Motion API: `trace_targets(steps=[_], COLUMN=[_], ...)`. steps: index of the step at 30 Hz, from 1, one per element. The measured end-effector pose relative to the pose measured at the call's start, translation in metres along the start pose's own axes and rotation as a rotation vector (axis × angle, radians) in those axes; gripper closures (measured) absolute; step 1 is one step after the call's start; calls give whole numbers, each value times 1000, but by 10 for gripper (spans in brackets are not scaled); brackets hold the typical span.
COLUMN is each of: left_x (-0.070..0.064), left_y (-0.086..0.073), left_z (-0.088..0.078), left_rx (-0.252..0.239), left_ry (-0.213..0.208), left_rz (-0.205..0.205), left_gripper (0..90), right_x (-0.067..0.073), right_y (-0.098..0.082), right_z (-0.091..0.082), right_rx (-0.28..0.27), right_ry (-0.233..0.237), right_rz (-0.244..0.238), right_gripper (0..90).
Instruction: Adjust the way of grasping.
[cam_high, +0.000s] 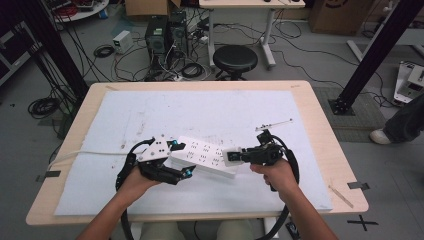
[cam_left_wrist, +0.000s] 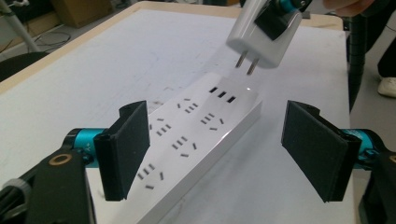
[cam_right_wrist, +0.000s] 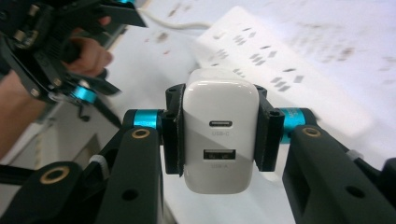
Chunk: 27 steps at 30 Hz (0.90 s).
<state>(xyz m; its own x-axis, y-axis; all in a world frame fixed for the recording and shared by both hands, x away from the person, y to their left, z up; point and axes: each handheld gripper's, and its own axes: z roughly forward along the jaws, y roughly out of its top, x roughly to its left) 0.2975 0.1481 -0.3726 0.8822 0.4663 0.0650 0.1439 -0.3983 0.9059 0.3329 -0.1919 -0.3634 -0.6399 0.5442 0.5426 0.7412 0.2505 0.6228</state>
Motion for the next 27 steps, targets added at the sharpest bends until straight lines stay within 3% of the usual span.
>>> trace_targets(steps=[3, 11, 13, 19, 21, 27], left_x=[4, 11, 11, 10, 10, 7], left_y=[-4, -14, -15, -17, -19, -19], left_z=[-6, -24, -29, -42, -45, -50], left_rx=[-2, -33, -44, -52, -81, -98], left_ry=[35, 132, 143, 172, 162, 170], left_rz=[-29, -107, -141, -163, -200, -209], left_gripper=[237, 236, 236, 237, 236, 236], right_x=[-5, -17, -17, -18, -19, -17], right_y=[-3, -13, -15, -18, -19, -21], right_z=[-9, -34, -40, -53, -56, -63], right_rx=[-2, -43, -44, -55, -58, -59], right_ry=[-44, -87, -106, -162, -173, -182], right_rz=[-23, -30, -39, -66, -70, -96], right_gripper=[633, 633, 634, 633, 633, 633])
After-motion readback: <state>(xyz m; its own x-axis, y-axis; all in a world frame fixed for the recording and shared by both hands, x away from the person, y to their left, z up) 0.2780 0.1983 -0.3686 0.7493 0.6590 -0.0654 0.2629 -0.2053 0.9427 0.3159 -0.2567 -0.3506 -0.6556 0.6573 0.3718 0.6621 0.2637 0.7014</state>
